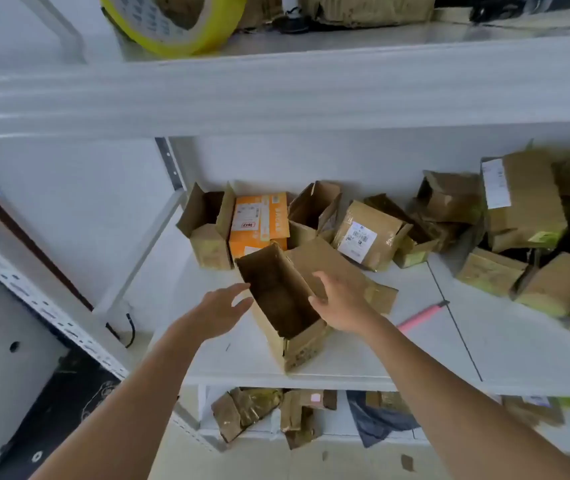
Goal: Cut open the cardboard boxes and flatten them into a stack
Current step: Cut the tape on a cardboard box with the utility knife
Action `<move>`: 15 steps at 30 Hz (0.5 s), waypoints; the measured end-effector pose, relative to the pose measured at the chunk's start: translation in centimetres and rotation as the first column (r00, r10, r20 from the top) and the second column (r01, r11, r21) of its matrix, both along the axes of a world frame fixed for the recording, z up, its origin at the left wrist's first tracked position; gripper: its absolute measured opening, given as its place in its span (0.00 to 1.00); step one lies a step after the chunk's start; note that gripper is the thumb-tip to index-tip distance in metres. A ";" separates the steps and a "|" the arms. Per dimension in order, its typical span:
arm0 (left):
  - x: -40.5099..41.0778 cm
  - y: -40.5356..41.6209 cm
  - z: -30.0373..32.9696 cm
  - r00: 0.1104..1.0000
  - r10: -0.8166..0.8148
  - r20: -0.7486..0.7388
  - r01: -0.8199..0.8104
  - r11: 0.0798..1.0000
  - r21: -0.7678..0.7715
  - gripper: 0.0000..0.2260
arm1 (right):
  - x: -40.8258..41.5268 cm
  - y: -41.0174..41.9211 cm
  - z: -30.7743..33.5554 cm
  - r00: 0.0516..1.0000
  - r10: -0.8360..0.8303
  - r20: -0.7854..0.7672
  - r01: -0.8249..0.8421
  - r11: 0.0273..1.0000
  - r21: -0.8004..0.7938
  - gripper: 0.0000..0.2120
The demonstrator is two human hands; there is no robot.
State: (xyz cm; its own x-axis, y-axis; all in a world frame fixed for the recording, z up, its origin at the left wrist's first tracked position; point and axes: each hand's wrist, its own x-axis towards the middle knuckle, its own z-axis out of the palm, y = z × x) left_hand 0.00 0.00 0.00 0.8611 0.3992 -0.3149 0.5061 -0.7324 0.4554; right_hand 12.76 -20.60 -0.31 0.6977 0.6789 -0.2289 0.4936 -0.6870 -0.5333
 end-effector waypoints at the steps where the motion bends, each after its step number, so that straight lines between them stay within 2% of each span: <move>1: 0.3 0.9 -0.1 1.000 0.003 0.009 -0.003 0.999 -0.052 0.22 | -0.3 0.6 -0.2 0.998 -0.047 -0.033 0.047 0.999 0.015 0.27; 6: 1.7 4.3 -0.6 0.999 0.046 -0.014 -0.048 0.976 -0.212 0.22 | -1.2 2.7 -1.7 0.953 -0.233 -0.196 0.227 0.973 -0.048 0.27; 10: 2.0 5.8 -0.8 0.988 0.154 -0.019 -0.146 0.879 -0.453 0.24 | -1.6 3.5 -2.0 0.921 -0.302 -0.246 0.307 0.951 -0.016 0.20; 15: 2.0 6.8 -1.4 0.969 0.242 -0.057 -0.224 0.748 -0.625 0.29 | -1.4 4.0 -1.5 0.887 -0.335 -0.316 0.352 0.936 -0.005 0.23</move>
State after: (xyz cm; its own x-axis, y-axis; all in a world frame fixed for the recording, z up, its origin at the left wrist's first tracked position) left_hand 1.97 6.75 -1.42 0.7790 0.3124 -0.5436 0.6043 -0.1432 0.7838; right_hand 11.35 -16.57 -1.76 0.7898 0.4258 -0.4415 0.0374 -0.7519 -0.6582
